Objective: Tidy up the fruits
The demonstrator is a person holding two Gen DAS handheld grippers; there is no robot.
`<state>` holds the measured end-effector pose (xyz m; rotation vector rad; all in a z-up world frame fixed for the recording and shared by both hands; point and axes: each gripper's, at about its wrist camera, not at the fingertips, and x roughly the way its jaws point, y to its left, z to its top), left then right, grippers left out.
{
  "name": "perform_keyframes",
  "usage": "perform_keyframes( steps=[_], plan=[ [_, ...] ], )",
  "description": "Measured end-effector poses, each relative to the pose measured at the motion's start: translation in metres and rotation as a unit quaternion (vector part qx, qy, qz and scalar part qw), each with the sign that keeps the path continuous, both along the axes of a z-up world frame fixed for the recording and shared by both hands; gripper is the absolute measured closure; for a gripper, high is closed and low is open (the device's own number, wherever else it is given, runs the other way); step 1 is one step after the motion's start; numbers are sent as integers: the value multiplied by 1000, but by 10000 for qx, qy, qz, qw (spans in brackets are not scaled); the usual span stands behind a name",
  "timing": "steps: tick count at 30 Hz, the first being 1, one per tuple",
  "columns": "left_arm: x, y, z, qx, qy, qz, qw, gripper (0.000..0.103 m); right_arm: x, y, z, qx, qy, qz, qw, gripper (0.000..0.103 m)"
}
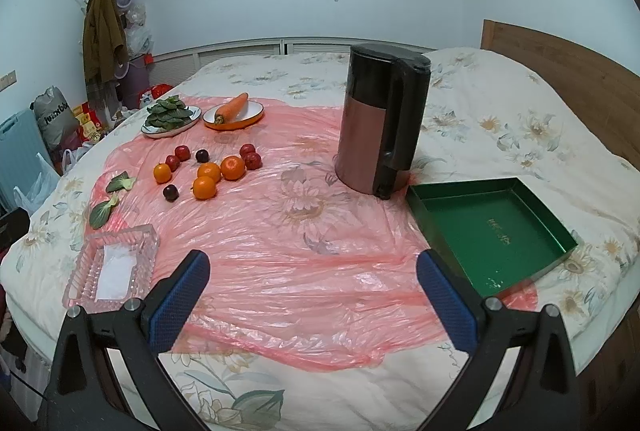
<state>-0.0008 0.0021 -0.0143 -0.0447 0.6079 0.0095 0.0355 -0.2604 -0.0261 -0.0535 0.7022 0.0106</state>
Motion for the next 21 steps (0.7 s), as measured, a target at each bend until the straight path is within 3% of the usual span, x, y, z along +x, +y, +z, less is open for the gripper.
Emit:
perform_keyframes(
  steps=[21],
  plan=[
    [4,-4,1,-110,39,22,9999,1,3,-2,2,-31,40,-5,10000,0]
  ],
)
